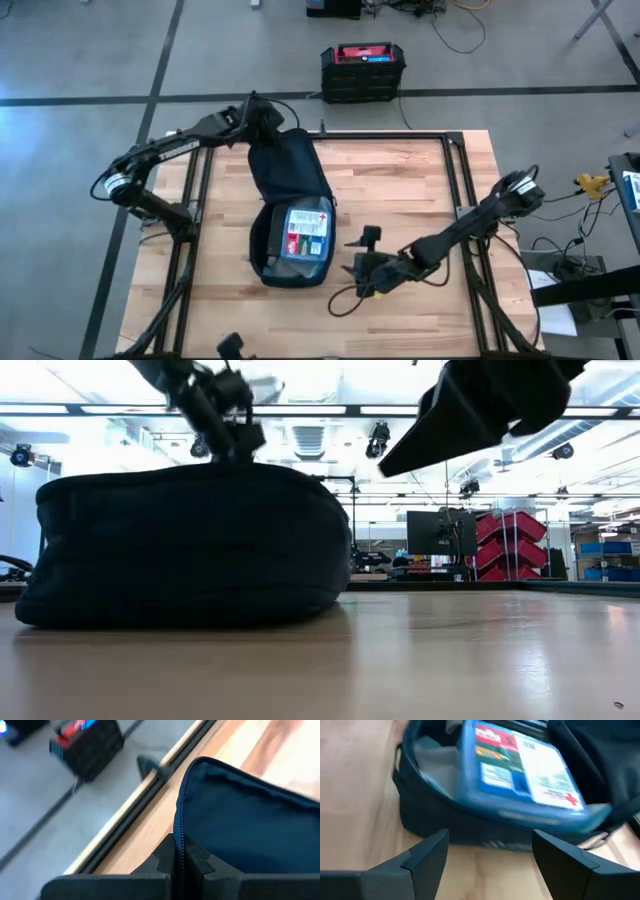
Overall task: Unpack backpack
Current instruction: Open the dark blue backpack, then remove the blue supply box from the dark blue backpack
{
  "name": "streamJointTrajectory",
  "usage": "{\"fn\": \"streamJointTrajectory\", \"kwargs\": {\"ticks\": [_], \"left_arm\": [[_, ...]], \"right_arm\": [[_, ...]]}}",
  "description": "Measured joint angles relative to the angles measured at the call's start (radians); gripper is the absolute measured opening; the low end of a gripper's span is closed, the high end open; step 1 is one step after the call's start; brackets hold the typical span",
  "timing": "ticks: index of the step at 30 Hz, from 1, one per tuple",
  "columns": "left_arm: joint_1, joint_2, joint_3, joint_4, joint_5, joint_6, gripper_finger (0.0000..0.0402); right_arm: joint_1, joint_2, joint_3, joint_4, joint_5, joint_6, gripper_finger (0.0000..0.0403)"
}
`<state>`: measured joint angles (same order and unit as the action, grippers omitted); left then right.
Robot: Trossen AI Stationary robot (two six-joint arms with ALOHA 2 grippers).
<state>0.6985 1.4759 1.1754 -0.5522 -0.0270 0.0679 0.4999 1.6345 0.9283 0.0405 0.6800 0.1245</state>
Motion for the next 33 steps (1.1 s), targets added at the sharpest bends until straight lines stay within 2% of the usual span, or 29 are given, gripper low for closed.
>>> {"fn": "streamJointTrajectory", "kwargs": {"ticks": [3, 7, 13, 18, 23, 29, 33], "left_arm": [[0.048, 0.044, -0.028, -0.013, 0.003, 0.006, 0.0025], [0.102, 0.062, -0.036, -0.068, -0.011, 0.006, 0.0069], [0.148, -0.031, -0.035, -0.107, -0.013, 0.029, 0.0138], [0.155, -0.132, -0.035, -0.144, -0.001, 0.012, 0.0176], [0.092, -0.225, -0.036, -0.138, 0.199, -0.033, 0.0188], [-0.036, -0.304, -0.04, -0.112, 0.165, -0.036, 0.0176], [-0.13, -0.298, -0.11, 0.06, 0.169, -0.051, 0.016]], "right_arm": [[0.0, 0.034, 0.001, 0.08, 0.0, -0.041, 0.0281], [0.0, 0.045, 0.035, 0.102, 0.001, -0.078, 0.0291], [-0.015, 0.05, 0.071, 0.175, 0.002, -0.156, 0.0294], [-0.039, 0.088, 0.081, 0.253, 0.004, -0.254, 0.0289], [-0.074, 0.165, 0.13, 0.287, 0.009, -0.334, 0.0296], [-0.089, 0.268, 0.237, 0.215, 0.058, -0.459, 0.0312], [-0.088, 0.317, 0.305, 0.132, 0.098, -0.537, 0.0323]]}}
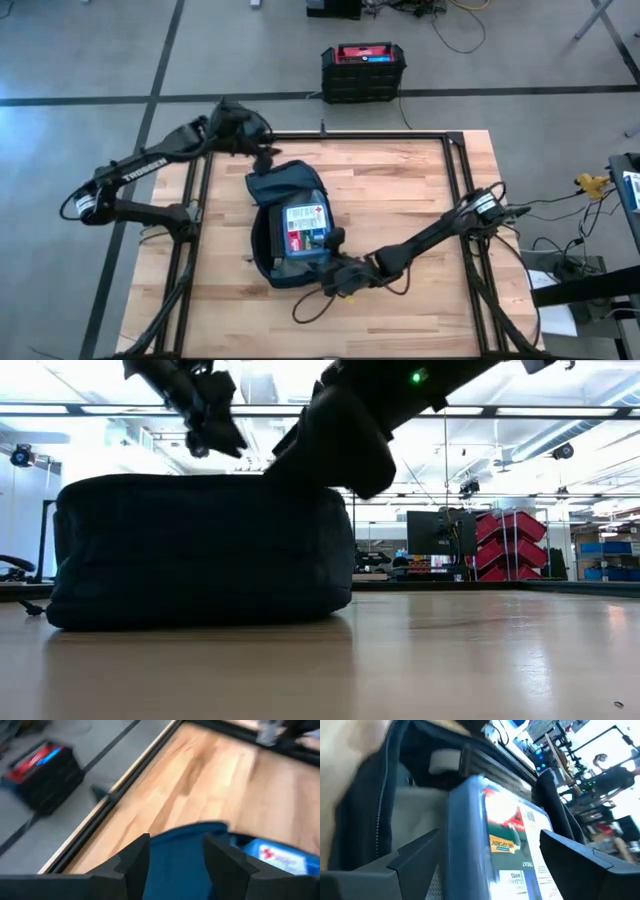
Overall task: Unpack backpack
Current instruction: Remove the blue supply box from the dark blue backpack
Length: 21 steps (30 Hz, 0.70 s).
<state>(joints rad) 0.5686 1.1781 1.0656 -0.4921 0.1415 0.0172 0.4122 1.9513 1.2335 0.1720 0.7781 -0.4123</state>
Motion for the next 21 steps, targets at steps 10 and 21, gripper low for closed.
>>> {"fn": "streamJointTrajectory", "kwargs": {"ticks": [10, 21], "left_arm": [[-0.031, 0.257, -0.192, 0.327, 0.051, 0.027, 0.0111], [-0.064, 0.457, -0.227, 0.336, 0.123, 0.033, 0.0081]], "right_arm": [[-0.009, 0.062, 0.071, -0.213, 0.036, 0.004, 0.0334], [-0.064, 0.065, 0.072, -0.265, 0.091, 0.007, 0.0334]]}}
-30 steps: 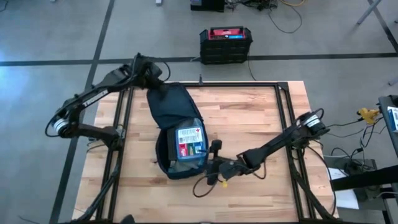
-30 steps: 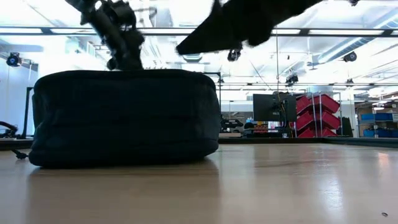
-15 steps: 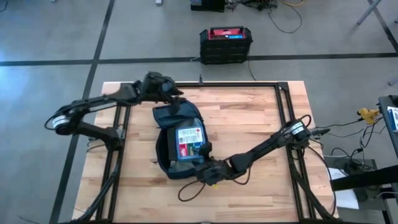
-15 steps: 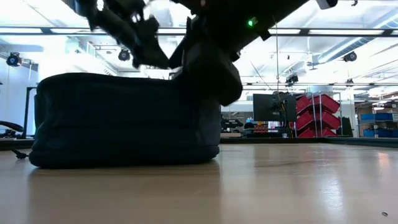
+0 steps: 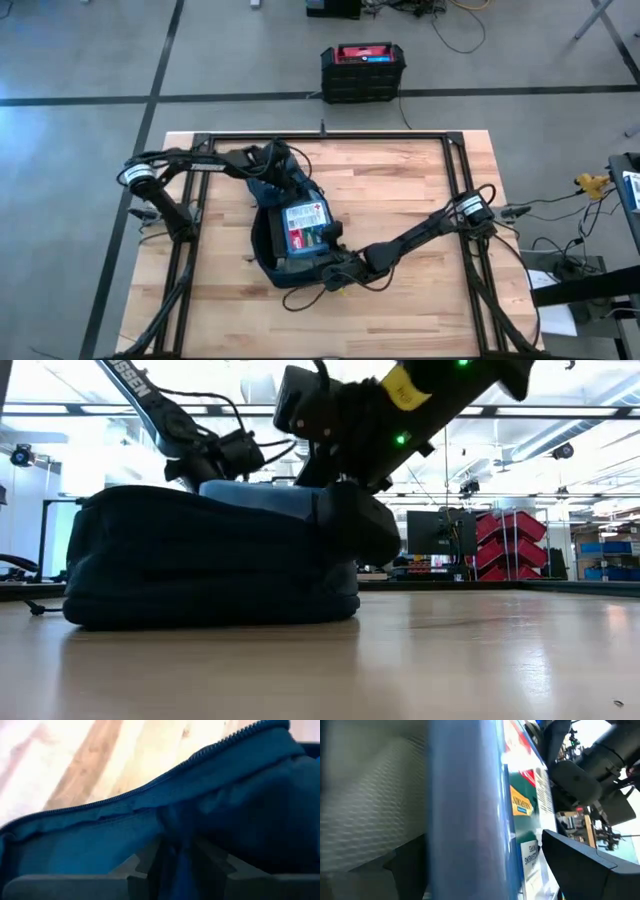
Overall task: Unpack backpack
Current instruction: Remove the blue supply box from the dark blue backpack
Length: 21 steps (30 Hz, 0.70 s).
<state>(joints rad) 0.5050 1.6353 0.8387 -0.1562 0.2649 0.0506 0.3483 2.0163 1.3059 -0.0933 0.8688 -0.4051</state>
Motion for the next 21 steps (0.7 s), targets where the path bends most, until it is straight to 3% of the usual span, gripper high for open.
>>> {"fn": "streamJointTrajectory", "kwargs": {"ticks": [10, 14, 19, 21], "left_arm": [[-0.021, 0.003, -0.006, -0.011, -0.009, 0.016, 0.008], [-0.022, 0.0, -0.005, -0.013, -0.016, 0.02, 0.008], [-0.021, -0.043, -0.003, -0.045, -0.02, 0.02, 0.008], [-0.02, -0.08, -0.003, -0.078, -0.046, 0.022, 0.008]], "right_arm": [[-0.048, -0.005, 0.035, -0.006, -0.002, -0.026, 0.0305], [-0.045, -0.006, 0.062, -0.007, 0.006, -0.027, 0.0248], [-0.028, -0.012, 0.078, -0.026, 0.023, -0.026, 0.0133], [-0.012, -0.018, 0.082, -0.047, 0.046, -0.025, 0.0132]]}}
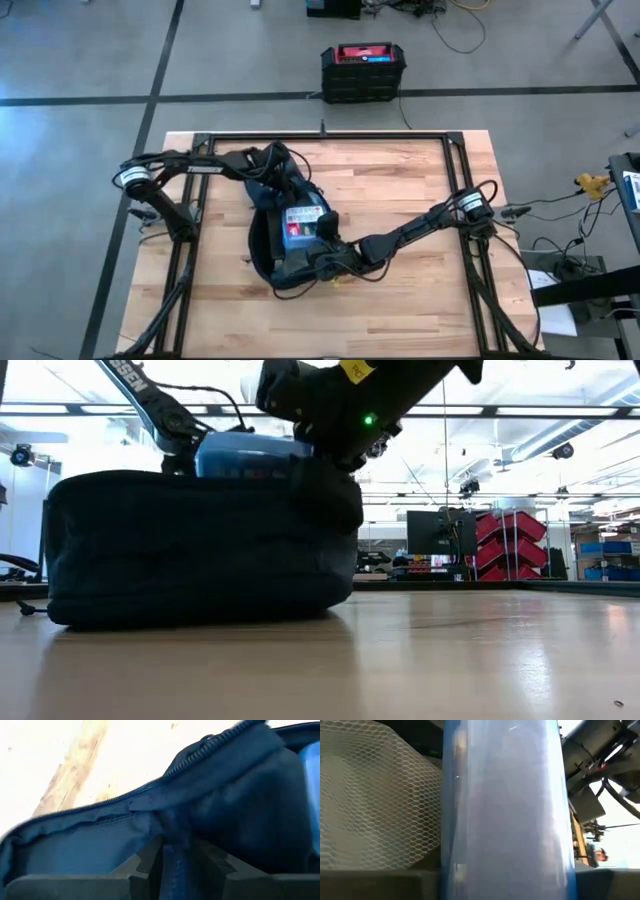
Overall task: Unpack backpack
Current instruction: Remove the blue supply box from the dark blue backpack
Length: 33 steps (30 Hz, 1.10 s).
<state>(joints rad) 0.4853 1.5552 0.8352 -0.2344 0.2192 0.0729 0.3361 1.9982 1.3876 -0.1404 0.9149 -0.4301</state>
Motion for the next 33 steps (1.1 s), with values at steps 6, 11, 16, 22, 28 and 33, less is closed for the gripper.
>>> {"fn": "streamJointTrajectory", "kwargs": {"ticks": [6, 11, 16, 22, 28, 33], "left_arm": [[0.002, -0.184, 0.0, -0.162, -0.177, 0.021, 0.008], [-0.001, -0.374, 0.0, -0.29, -0.285, -0.036, 0.008], [-0.037, -0.566, -0.079, -0.3, -0.285, -0.148, 0.008], [-0.17, -0.765, -0.254, -0.266, -0.279, -0.297, 0.008], [-0.344, -0.899, -0.373, -0.208, -0.304, -0.453, 0.008], [-0.462, -0.947, -0.36, -0.202, -0.326, -0.508, 0.008]], "right_arm": [[0.075, -0.074, -0.001, -0.068, 0.052, 0.046, 0.0132], [0.141, -0.165, 0.0, -0.154, 0.133, 0.098, 0.0132], [0.173, -0.263, 0.0, -0.464, 0.267, 0.287, 0.0132], [0.129, -0.315, -0.032, -1.012, 0.255, 0.839, 0.0132], [0.09, -0.317, -0.165, -1.14, 0.207, 1.023, 0.0132], [0.045, -0.315, -0.279, -1.089, 0.138, 1.025, 0.0132]]}}
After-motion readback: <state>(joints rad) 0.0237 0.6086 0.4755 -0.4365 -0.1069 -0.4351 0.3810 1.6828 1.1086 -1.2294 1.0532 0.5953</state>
